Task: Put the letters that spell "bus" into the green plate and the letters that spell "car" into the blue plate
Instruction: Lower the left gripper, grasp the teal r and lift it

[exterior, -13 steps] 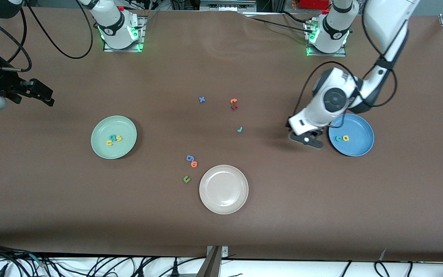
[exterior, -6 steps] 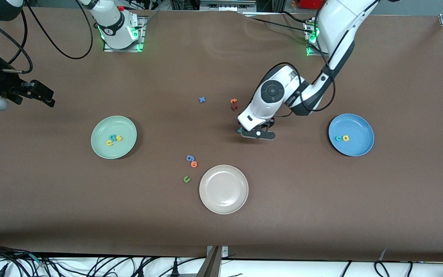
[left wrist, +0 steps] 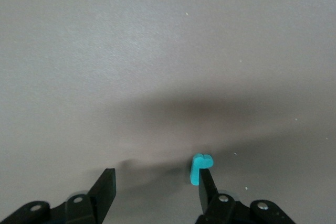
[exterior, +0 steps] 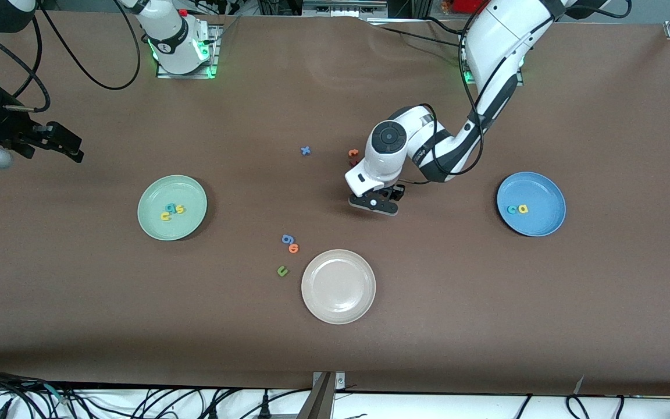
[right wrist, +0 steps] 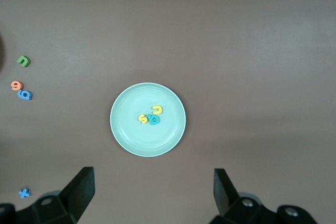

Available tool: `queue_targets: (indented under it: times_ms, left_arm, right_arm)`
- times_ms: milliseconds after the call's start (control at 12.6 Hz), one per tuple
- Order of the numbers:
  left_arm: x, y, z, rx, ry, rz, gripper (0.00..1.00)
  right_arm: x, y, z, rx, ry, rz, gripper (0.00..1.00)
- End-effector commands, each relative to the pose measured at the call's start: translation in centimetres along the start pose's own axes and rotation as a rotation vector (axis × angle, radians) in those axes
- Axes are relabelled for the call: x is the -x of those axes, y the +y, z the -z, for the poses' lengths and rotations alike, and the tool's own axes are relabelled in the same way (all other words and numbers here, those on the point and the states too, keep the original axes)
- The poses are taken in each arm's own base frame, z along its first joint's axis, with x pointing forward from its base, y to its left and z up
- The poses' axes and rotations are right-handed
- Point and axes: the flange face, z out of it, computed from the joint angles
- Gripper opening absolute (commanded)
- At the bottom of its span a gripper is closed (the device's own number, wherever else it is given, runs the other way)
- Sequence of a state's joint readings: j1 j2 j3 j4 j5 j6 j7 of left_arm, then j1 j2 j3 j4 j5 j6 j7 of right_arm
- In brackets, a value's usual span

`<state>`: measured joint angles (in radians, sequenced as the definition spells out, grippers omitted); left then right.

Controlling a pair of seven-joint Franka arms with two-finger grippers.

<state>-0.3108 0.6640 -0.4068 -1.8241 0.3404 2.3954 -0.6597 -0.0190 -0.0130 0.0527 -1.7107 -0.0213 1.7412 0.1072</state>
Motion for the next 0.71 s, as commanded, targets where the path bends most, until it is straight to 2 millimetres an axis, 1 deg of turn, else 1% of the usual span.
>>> queue_targets:
  times_ms: [0, 237, 396, 633]
  left_arm:
    - [0.3, 1.9, -0.5, -0.017, 0.007, -0.044, 0.72]
    - [0.7, 2.6, -0.7, -0.020, 0.006, -0.060, 0.68]
    - [1.2, 3.1, -1.5, -0.024, -0.004, -0.074, 0.68]
    - [1.3, 3.1, -2.1, -0.052, 0.012, -0.115, 0.68]
  right_arm:
    - [-0.3, -0.1, 0.5, 0.003, -0.005, 0.009, 1.00]
    - [-0.3, -0.1, 0.5, 0.003, -0.005, 0.009, 1.00]
    - [-0.3, -0.1, 0.5, 0.003, -0.005, 0.009, 1.00]
    - [-0.3, -0.1, 0.5, 0.003, -0.005, 0.009, 1.00]
